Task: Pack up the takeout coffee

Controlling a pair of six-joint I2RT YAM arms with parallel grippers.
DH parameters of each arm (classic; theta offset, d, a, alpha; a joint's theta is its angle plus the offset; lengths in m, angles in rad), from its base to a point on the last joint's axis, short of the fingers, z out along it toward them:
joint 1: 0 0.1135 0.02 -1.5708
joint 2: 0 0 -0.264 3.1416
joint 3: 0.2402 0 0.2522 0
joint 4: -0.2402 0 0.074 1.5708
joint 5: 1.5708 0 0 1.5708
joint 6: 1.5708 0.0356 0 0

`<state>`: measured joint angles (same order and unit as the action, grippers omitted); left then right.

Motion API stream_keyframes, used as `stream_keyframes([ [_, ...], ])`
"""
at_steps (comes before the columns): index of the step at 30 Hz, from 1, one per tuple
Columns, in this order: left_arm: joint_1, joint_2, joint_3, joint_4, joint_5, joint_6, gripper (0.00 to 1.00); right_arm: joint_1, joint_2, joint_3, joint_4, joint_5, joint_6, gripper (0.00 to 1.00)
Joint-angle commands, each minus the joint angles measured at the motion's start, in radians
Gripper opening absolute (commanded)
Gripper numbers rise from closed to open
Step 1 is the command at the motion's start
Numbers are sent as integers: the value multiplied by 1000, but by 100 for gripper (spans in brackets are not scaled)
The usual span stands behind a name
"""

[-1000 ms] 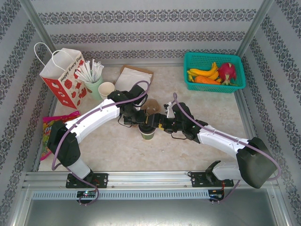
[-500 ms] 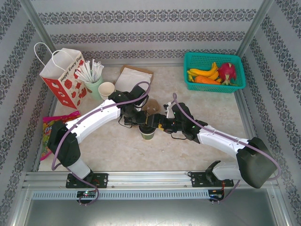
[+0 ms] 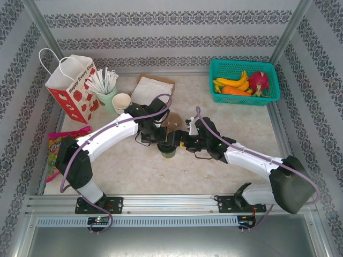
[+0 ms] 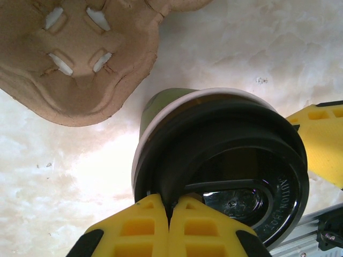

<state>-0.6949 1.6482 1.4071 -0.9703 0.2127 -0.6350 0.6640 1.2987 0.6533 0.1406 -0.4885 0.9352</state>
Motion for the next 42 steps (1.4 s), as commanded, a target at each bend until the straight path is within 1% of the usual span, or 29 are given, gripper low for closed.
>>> stream_keyframes([
  [1, -15, 35, -24, -18, -9, 20, 0, 7, 16, 26, 0, -24, -23, 98],
  [6, -15, 64, -59, 11, -10, 24, 0, 6, -6, 23, 1, -22, -34, 97],
  [11, -15, 74, -56, 8, -24, 29, 0, 0, -18, 13, -5, -16, -35, 96],
  [19, -15, 77, 99, -103, -53, 54, 0, -11, -21, 26, -5, -18, -49, 96],
  [23, -15, 82, 119, -127, -62, 57, 0, -11, -21, 22, -9, -18, -46, 96],
  [31, -15, 84, 107, -108, -30, 44, 0, -11, -27, 14, -12, -13, -46, 97],
  [37, -15, 99, 41, -33, 8, 34, 0, -13, -18, 13, -12, -25, -41, 95],
  [42, -15, 123, -12, -4, 8, 31, 0, -41, -66, -12, -26, -18, -34, 93],
])
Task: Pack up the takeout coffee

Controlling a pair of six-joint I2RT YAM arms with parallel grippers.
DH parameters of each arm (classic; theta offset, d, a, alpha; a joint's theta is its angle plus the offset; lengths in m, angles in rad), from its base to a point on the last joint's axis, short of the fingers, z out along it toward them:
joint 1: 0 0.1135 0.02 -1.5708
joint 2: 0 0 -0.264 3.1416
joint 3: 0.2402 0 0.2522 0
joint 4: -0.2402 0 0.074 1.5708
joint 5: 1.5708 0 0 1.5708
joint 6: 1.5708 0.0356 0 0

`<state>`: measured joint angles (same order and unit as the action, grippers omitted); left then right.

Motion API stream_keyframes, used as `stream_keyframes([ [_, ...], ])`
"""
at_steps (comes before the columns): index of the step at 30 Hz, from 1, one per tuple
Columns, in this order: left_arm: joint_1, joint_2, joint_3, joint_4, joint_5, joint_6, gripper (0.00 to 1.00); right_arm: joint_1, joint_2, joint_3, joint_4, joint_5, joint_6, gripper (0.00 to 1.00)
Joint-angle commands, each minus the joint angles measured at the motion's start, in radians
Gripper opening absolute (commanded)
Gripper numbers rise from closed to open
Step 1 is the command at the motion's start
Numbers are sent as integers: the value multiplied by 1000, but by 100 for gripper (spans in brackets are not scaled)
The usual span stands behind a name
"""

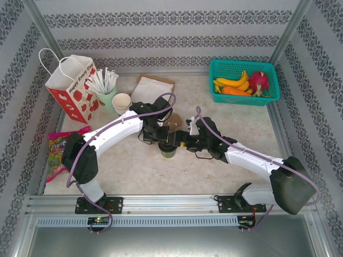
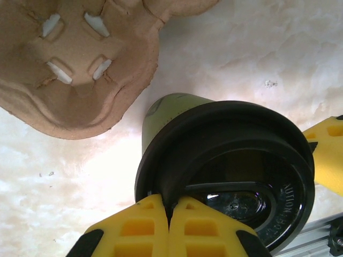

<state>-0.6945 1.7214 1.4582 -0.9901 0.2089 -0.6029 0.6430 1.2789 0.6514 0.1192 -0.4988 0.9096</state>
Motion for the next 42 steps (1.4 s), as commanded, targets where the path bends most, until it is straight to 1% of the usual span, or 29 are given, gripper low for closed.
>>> stream_keyframes([
  [1, -16, 52, -69, 19, 12, -2, 0, -35, -59, -21, -16, -9, -8, 93],
  [3, -16, 51, -74, 20, 6, -3, 0, -67, -79, -41, -41, -16, -9, 91],
  [5, -16, 48, -75, 18, -4, -1, 0, -100, -97, -71, -55, -23, -5, 80],
  [7, -16, 47, -73, 17, -8, 1, 0, -118, -105, -85, -66, -31, -11, 72],
  [15, -16, 56, -68, 17, 0, 5, 0, -118, -55, -58, -72, -105, -45, 42],
  [16, -16, 58, -66, 18, 0, 5, 0, -115, -46, -54, -71, -108, -47, 40],
  [20, -17, 60, -64, 18, 3, 6, 0, -102, -13, -28, -75, -120, -58, 36],
  [25, -16, 63, -64, 18, 7, 6, 0, -86, 14, -9, -48, -130, -41, 36],
  [30, -16, 69, -58, 19, 14, 9, 0, -72, 46, 9, -61, -127, -51, 35],
  [32, -17, 71, -52, 16, 15, 11, 0, -71, 56, 4, -37, -142, -37, 36],
  [36, -17, 72, -44, 12, 19, 13, 0, -69, 41, -1, -9, -142, -29, 39],
  [42, -17, 77, -28, 2, 15, 11, 0, -72, 3, -12, -23, -121, -37, 39],
])
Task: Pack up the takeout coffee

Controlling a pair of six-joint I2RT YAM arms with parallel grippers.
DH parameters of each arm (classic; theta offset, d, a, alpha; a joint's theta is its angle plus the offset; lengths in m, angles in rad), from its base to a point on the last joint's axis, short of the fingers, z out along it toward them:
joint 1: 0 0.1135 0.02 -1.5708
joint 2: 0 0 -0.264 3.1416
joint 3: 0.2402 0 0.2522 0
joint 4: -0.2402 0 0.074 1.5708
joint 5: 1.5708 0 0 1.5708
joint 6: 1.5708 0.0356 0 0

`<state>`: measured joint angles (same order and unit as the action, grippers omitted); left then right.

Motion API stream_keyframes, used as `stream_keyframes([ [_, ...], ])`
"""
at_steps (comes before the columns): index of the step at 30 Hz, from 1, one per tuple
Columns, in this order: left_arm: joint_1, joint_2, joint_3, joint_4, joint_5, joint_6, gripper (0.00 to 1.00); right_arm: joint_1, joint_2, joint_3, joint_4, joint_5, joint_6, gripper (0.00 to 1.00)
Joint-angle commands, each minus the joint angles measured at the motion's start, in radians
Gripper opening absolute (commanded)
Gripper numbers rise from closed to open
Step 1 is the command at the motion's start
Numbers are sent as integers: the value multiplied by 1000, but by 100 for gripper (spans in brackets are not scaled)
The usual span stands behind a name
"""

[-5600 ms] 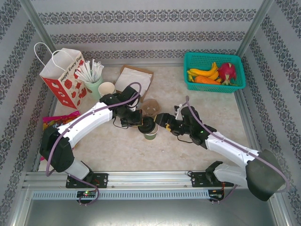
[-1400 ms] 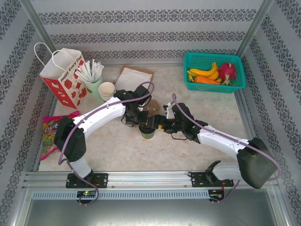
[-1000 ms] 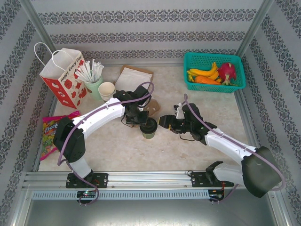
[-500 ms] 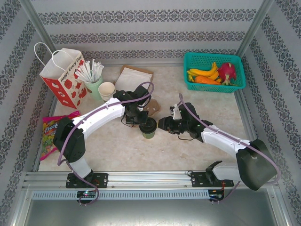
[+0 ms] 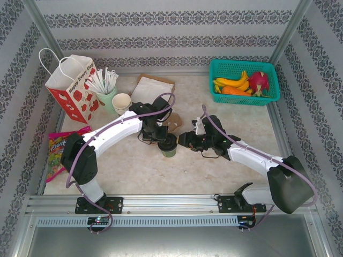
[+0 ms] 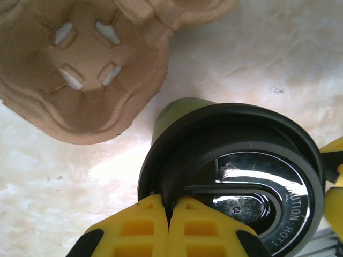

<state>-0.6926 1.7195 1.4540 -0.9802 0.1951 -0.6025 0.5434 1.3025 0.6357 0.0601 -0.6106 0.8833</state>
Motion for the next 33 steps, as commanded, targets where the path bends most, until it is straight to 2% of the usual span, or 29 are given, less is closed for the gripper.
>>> stream_keyframes([
  [1, -19, 80, -21, -8, 29, 10, 0, 26, -22, -1, 41, -9, -10, 39],
  [5, -19, 81, -18, -12, 29, 9, 0, 24, -54, -22, 78, 4, 9, 39],
  [10, -19, 80, -21, -6, 32, 7, 0, 25, -55, -30, 37, 18, -8, 35],
  [14, -19, 83, -24, -1, 36, 7, 0, 46, 0, -14, 24, 6, -13, 29],
  [20, -19, 89, -41, 9, 43, 6, 0, 51, 8, -39, -3, 70, -3, 22],
  [26, -19, 106, -70, 12, 42, 10, 0, 54, 21, -45, -206, 182, -32, 16],
  [33, -18, 133, -168, 21, 54, 12, 0, 69, 103, -106, -401, 255, -96, 16],
])
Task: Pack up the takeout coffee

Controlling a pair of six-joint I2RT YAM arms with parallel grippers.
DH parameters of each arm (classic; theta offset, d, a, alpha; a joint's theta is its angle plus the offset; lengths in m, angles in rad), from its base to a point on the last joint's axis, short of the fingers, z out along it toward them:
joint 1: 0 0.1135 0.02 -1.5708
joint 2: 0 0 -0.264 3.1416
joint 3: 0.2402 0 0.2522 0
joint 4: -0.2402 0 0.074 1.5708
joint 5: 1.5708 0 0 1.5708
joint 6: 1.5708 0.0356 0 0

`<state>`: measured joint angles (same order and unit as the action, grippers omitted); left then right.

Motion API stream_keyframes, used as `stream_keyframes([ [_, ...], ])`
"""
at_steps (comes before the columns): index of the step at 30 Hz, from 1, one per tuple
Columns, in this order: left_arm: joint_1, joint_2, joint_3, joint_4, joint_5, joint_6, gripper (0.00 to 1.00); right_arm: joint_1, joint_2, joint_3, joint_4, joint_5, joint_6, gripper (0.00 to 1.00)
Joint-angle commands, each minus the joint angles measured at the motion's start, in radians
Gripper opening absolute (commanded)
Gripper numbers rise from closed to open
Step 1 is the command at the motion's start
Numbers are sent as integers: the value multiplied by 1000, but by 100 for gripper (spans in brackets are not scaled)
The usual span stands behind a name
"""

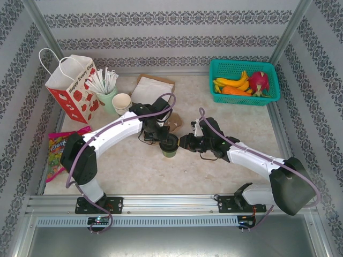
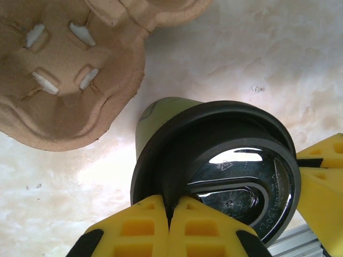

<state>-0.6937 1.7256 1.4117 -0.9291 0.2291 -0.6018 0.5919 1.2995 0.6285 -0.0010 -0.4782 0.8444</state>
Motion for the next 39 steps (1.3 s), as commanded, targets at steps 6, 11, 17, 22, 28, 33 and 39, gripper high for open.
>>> stream_keyframes([
  [6, -15, 183, -280, 36, 49, 9, 0, 36, 164, -118, -366, 167, -33, 15],
  [11, -6, 234, -274, 36, 48, 27, 0, 26, 100, -59, -297, 92, -26, 21],
  [17, -6, 136, -24, -124, -116, 98, 0, -49, -9, 36, -181, -47, 14, 29],
  [22, -19, 99, 151, -168, -149, 163, 0, -125, -52, 87, -165, -156, 8, 31],
  [28, -30, 125, 231, -192, -125, 241, 0, -188, -19, 108, -162, -223, -10, 35],
  [33, -36, 121, 243, -163, -120, 293, 0, -204, 82, 186, -180, -303, -41, 40],
  [39, -37, 129, 234, -153, -118, 308, 0, -205, 212, 272, -204, -345, -67, 40],
])
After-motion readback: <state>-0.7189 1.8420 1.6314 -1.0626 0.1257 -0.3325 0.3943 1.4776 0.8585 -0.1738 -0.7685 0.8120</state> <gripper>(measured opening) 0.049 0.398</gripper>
